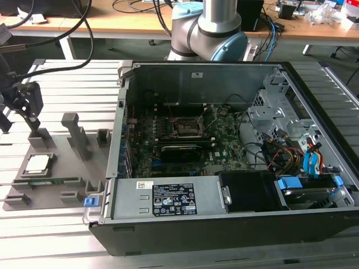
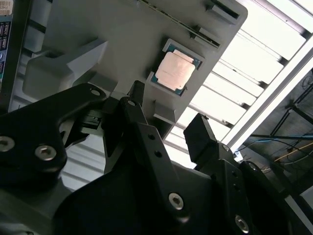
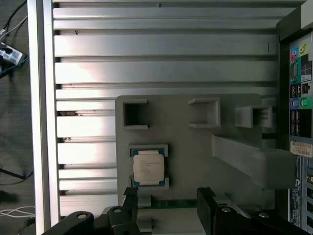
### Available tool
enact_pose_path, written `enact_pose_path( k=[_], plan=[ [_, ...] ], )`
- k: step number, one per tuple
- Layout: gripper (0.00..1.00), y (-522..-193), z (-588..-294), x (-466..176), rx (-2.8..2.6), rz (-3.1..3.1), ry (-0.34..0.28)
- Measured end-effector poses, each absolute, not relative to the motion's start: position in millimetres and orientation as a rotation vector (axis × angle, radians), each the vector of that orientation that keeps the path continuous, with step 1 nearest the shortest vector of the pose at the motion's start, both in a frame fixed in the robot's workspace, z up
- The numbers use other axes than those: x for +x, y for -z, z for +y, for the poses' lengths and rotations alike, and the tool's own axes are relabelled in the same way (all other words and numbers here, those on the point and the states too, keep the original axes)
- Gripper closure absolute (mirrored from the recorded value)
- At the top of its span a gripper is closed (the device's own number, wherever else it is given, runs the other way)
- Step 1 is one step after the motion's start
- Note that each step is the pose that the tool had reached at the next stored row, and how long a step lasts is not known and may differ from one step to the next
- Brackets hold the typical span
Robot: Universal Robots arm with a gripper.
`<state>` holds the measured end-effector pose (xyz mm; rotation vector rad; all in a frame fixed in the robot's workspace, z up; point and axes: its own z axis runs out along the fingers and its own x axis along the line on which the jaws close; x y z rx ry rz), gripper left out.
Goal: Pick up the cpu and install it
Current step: 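Pick up the cpu and move it towards the insertion slot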
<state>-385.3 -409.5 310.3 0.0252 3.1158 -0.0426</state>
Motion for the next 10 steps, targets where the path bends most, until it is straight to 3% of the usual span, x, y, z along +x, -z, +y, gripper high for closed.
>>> enact_pose_path(
  k=[10],
  plan=[
    [0.4, -298.0, -409.5, -385.3, 0.025, 3.116, 0.043]
  ],
)
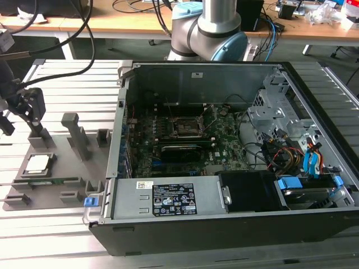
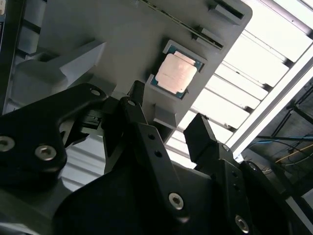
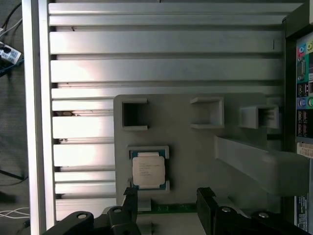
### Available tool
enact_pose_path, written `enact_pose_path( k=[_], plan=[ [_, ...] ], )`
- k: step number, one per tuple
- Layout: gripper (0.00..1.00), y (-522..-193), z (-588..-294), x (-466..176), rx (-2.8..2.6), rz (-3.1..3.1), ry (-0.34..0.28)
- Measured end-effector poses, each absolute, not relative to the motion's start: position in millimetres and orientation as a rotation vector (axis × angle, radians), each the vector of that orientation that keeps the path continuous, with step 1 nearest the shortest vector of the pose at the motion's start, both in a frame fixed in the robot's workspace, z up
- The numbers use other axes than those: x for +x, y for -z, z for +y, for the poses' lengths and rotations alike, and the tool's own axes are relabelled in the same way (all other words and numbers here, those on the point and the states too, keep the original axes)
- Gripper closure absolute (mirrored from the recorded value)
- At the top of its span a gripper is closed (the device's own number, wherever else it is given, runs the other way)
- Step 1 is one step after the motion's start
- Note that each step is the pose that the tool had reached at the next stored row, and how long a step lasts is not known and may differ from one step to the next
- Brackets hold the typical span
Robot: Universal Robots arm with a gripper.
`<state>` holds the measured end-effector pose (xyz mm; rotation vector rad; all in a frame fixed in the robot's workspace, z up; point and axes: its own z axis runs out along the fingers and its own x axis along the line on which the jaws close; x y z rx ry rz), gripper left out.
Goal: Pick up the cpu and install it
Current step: 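Pick up the cpu and move it towards the insertion slot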
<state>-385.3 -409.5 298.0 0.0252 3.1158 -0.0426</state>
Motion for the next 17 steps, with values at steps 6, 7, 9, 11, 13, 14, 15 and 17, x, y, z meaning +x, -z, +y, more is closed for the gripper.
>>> enact_pose_path(
  k=[6, 7, 9, 11, 13, 14, 15, 17],
  plan=[
    [0.4, -290.5, -409.5, -385.3, 0.025, 3.116, 0.043],
    [0.4, -288.8, -409.5, -385.3, 0.025, 3.116, 0.043],
    [0.4, -286.1, -409.5, -385.3, 0.025, 3.116, 0.043],
    [0.4, -284.0, -409.5, -385.2, 0.025, 3.116, 0.043],
    [0.4, -280.2, -409.5, -385.3, 0.025, 3.116, 0.043],
    [0.4, -278.9, -409.5, -385.3, 0.025, 3.116, 0.043],
    [0.4, -277.5, -409.5, -385.3, 0.025, 3.116, 0.043],
    [0.4, -273.8, -409.5, -385.3, 0.025, 3.116, 0.043]
  ],
)
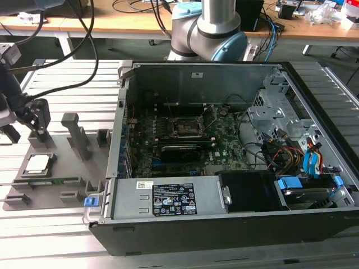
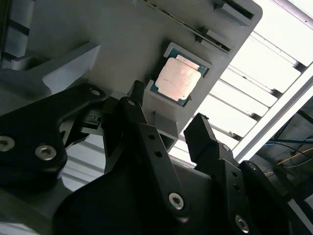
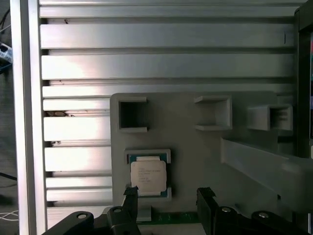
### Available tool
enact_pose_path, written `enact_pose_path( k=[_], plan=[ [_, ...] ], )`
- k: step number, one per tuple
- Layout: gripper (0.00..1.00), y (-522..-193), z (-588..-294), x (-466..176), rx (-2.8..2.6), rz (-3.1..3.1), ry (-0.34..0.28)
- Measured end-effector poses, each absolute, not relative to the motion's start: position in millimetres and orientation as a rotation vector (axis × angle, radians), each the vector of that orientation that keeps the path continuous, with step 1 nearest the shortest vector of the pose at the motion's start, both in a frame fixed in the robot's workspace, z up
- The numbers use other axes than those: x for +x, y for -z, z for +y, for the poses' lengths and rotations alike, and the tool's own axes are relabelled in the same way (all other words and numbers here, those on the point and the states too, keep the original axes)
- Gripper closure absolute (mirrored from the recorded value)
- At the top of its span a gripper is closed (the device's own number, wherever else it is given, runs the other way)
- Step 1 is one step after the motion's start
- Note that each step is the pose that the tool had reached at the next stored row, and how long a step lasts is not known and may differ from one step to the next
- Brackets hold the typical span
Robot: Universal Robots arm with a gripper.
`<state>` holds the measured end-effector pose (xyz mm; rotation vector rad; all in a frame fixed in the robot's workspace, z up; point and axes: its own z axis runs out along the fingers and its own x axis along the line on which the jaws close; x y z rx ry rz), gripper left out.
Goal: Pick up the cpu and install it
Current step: 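Pick up the cpu and move it towards the insertion slot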
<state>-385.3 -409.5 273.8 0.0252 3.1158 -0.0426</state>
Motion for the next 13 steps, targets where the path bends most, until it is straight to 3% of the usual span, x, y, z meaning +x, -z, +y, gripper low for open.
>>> enact_pose_path(
  k=[13],
  plan=[
    [0.4, -246.4, -414.9, -399.4, -0.09, 3.114, 0.041]
  ],
)
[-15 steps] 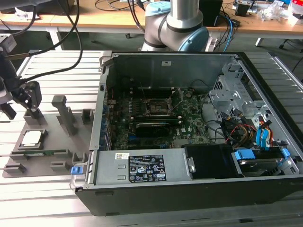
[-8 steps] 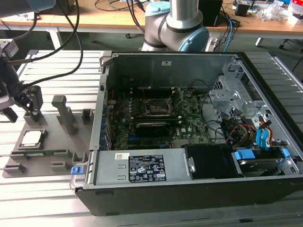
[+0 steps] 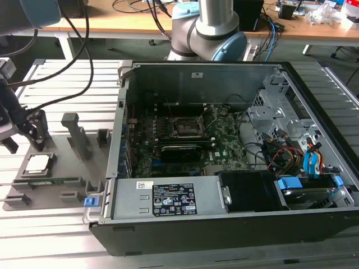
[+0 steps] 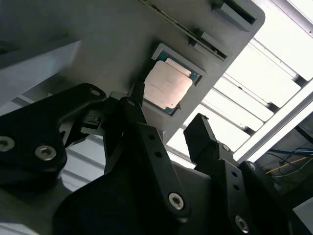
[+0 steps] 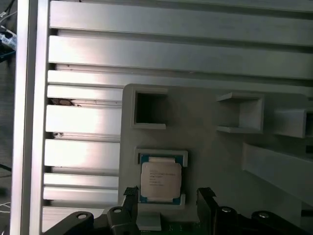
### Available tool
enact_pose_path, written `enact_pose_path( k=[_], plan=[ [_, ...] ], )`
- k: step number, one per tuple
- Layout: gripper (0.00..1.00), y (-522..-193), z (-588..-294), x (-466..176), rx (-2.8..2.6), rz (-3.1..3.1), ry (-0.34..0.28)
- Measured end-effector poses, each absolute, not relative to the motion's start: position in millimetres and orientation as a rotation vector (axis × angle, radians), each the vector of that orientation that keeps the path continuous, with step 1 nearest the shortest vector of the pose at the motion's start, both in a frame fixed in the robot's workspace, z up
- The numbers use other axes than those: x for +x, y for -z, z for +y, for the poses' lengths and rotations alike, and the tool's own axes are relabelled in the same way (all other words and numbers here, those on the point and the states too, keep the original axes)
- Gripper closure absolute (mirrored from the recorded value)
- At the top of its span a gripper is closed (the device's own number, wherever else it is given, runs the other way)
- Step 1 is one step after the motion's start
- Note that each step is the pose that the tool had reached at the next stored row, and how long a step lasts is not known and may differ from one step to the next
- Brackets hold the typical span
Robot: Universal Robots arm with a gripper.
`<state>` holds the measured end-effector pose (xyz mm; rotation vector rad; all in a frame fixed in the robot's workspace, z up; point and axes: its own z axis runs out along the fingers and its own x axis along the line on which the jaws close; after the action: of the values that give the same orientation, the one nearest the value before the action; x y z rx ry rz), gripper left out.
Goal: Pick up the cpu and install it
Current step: 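Pick up the cpu and move it towards the insertion slot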
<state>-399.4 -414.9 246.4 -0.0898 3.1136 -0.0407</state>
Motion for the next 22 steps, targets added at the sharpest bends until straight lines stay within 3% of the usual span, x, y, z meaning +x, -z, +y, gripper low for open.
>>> enact_pose_path(
  k=[22],
  plan=[
    [0.4, -195.4, -416.5, -400.9, -0.102, 3.113, 0.041]
  ],
)
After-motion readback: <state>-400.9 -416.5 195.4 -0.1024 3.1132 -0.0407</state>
